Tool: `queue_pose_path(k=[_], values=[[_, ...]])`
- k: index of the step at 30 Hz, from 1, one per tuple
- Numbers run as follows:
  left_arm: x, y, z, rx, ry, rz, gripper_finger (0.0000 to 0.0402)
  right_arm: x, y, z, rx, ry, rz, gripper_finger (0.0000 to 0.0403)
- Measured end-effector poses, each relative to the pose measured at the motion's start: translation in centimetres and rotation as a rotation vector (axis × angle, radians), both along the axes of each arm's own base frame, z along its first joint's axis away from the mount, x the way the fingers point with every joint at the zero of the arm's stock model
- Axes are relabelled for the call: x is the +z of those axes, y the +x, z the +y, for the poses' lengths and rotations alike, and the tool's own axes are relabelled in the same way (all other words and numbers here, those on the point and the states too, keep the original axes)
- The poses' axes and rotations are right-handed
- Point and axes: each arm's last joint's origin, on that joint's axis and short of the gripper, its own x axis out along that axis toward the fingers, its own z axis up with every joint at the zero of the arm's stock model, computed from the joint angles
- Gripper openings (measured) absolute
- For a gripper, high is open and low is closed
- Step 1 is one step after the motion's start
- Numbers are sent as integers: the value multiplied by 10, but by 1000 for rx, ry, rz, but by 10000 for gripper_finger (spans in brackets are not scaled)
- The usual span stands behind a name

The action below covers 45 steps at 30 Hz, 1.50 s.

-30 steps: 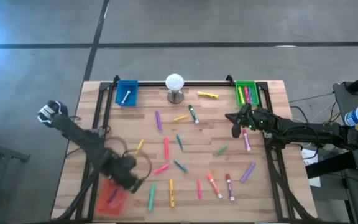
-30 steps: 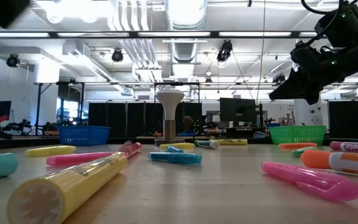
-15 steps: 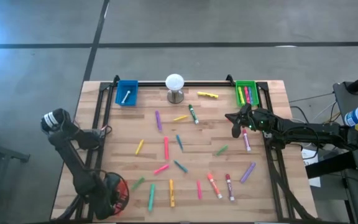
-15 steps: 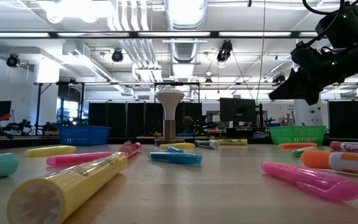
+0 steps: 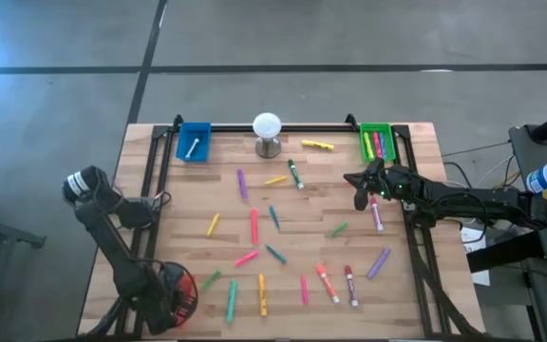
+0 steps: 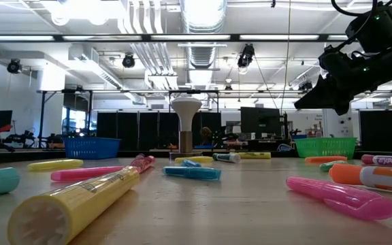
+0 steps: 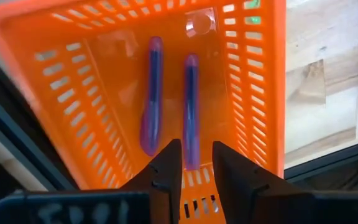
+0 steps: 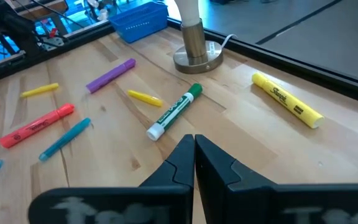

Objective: Pick & Place Markers
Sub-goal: Put the bottom yellow pen into the orange bin

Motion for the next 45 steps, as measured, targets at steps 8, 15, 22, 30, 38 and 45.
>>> queue_pose_path(k=[8,15,22,30,38,45], values=[[19,7,23,-10,16,-62,85,0,0,0,0,0,0,8],[40,48,94,-1,265,-280,56,0,0,0,-1,1,0,8],[34,88,166,-146,277,-303,4,0,0,0,-1,1,1,8],[27,95,207,-182,280,-272,2,-1,0,0,0,1,3,8],[13,97,218,-153,272,-193,46,-1,0,0,0,1,5,8],[-4,94,227,-153,274,-123,97,-1,0,0,0,1,5,8]])
